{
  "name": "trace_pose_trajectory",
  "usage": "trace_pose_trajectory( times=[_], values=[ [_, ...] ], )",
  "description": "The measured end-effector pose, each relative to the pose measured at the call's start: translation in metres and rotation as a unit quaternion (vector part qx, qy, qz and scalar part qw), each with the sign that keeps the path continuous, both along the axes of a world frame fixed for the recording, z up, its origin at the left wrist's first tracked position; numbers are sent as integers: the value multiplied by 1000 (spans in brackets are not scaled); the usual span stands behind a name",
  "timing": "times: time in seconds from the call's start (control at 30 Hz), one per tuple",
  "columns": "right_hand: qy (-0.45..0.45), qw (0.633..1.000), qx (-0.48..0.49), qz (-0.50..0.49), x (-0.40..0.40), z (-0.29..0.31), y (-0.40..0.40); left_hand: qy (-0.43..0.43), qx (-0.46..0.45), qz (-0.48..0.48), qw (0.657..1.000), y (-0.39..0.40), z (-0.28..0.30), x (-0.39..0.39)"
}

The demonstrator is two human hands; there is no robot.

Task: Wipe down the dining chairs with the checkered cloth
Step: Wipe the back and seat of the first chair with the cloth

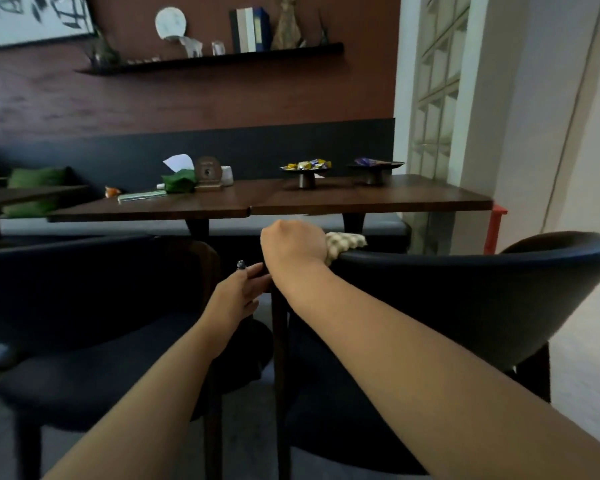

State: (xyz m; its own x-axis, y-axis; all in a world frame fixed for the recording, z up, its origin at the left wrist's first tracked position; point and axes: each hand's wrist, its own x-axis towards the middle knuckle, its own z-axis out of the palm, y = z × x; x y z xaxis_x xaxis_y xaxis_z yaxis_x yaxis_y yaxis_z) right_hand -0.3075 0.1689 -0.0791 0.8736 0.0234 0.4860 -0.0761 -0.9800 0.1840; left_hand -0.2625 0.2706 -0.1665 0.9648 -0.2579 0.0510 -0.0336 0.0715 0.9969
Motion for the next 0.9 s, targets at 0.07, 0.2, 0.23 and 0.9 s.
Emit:
trace_pose_trajectory(
  times=[0.07, 0.2, 0.23, 0.9],
  values=[
    [20, 1000, 7, 11, 8, 1, 4, -3, 1, 7, 1000, 8, 0, -3],
    [49, 981, -188, 22, 10, -10, 8, -22, 5, 35, 999, 21, 13, -8],
    [52, 969, -240, 14, 11, -14, 8, -27, 4, 43, 999, 25, 16, -9],
    [-41, 875, -479, 53, -3, -55, -23, -113, 54, 39, 991, 27, 65, -46]
  ],
)
